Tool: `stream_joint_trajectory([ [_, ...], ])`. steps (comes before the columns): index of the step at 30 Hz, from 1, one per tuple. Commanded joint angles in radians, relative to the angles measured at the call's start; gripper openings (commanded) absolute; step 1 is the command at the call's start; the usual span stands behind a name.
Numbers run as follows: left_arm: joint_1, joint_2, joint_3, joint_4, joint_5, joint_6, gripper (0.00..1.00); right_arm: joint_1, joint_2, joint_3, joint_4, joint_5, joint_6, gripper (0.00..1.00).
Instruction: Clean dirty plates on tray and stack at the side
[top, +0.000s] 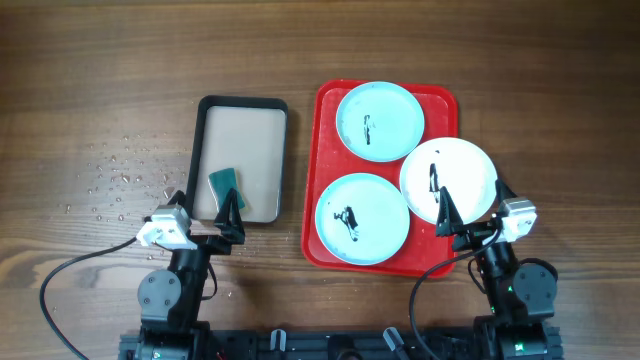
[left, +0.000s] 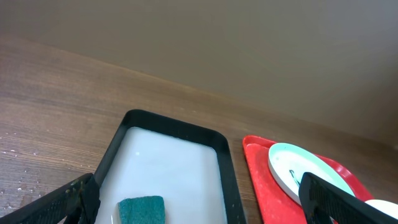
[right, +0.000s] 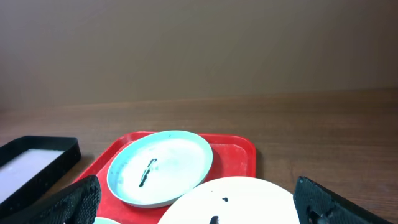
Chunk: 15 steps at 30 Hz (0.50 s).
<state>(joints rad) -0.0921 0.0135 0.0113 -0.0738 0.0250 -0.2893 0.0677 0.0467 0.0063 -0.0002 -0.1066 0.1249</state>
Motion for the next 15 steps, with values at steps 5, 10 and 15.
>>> stream_joint_trajectory([
  [5, 0.007, -0.007, -0.005, -0.001, 0.008, 0.021, 1.00, 0.002, -0.002, 0.000, 0.003, 0.014, -0.019, 1.00],
  [10, 0.007, -0.007, -0.006, -0.001, 0.008, 0.021, 1.00, 0.002, -0.002, 0.000, 0.003, 0.014, -0.019, 1.00],
  [15, 0.007, -0.007, -0.005, -0.001, 0.008, 0.021, 1.00, 0.002, -0.002, 0.000, 0.003, 0.014, -0.019, 1.00],
])
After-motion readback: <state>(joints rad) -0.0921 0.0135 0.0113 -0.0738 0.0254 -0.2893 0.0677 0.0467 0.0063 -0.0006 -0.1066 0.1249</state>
